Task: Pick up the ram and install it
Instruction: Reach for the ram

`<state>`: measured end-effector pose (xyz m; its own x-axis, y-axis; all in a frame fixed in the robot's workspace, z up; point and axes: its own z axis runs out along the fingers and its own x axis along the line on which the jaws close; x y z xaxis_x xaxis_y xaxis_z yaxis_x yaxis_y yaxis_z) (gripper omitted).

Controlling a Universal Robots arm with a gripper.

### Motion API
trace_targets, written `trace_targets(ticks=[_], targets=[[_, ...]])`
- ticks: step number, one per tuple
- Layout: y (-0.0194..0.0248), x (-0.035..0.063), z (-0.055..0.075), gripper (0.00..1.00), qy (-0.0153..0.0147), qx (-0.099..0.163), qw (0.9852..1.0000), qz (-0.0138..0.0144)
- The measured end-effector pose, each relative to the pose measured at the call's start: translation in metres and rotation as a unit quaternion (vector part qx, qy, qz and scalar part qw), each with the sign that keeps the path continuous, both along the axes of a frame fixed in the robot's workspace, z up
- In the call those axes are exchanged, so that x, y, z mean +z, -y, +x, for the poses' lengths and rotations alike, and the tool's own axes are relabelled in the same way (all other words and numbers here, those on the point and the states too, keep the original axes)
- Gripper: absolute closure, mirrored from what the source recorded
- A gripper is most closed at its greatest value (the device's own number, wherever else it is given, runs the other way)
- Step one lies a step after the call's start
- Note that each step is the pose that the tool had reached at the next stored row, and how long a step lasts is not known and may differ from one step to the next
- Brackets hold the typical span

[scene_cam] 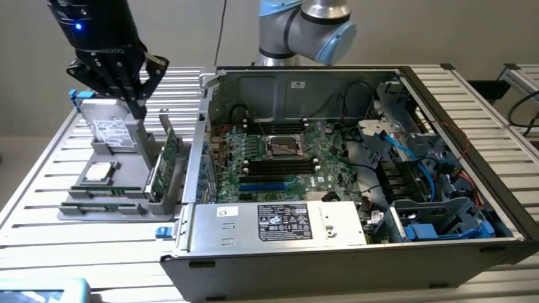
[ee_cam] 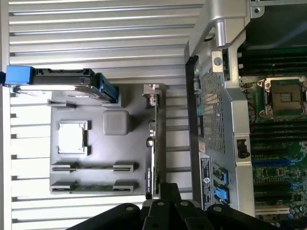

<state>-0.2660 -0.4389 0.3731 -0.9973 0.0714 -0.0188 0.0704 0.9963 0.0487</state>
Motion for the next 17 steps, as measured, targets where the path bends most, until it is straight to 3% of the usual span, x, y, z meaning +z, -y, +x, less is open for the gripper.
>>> trace_targets(ticks=[7, 12, 17], targets=[[0.0005, -0.0044, -0.023, 0.89, -0.0016, 0.000, 1.0000, 0.0000], [0.0007, -0.0068, -0.031, 0.89, -0.0042, 0.000, 1.0000, 0.0000], [0.0023, -0.0087, -0.041, 0.89, -0.0045, 0.000, 1.0000, 0.0000]])
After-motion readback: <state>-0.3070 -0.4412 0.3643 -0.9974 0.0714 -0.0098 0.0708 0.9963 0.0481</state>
